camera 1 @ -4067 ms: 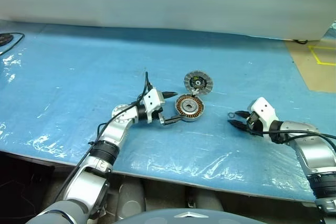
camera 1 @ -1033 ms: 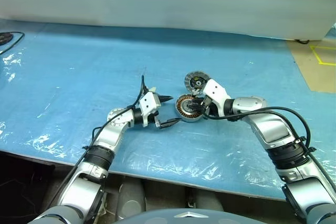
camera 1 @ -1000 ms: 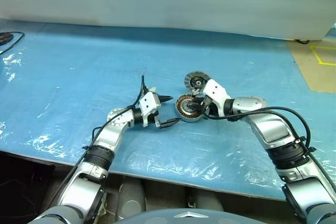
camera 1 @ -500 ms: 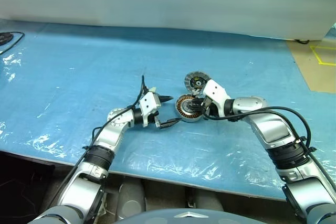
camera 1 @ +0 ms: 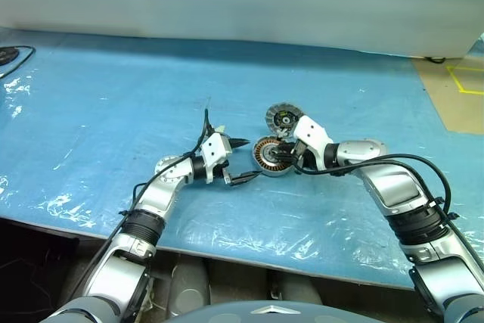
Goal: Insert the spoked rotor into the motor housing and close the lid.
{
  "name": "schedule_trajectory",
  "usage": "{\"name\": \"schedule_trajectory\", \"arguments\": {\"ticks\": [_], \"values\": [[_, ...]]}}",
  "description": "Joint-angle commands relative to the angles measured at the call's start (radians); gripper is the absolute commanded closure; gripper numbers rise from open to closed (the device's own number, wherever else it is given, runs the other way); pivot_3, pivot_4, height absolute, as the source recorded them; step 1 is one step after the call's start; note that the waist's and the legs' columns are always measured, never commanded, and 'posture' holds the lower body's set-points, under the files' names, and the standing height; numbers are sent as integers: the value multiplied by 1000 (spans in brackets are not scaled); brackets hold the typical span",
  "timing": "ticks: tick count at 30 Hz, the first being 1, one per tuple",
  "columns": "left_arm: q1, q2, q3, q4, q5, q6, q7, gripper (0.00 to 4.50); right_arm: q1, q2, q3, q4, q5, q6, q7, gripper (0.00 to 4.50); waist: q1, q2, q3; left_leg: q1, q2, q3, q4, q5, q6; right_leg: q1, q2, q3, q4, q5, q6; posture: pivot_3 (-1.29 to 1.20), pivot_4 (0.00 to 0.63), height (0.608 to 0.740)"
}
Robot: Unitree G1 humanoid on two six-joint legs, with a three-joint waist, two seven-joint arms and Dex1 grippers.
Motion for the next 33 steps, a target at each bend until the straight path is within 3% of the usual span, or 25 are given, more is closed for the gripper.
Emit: {"name": "schedule_trajectory", "arguments": {"ticks": [1,33], "values": [[-1,0,-6,-31,-8,-3,-6,0,4,-3,6,-31,4,4,11,3834,0,0,0,0,0,0,0,0,0,0,0,0,0,0,0,0,150,740],[2,-7,-9,-25,-3,-1,4,0,-7,-22,44,-24,-39,-50,43,3834,0,0,0,0,0,0,1,0,0,0,0,0,1,0,0,0,150,740]]}}
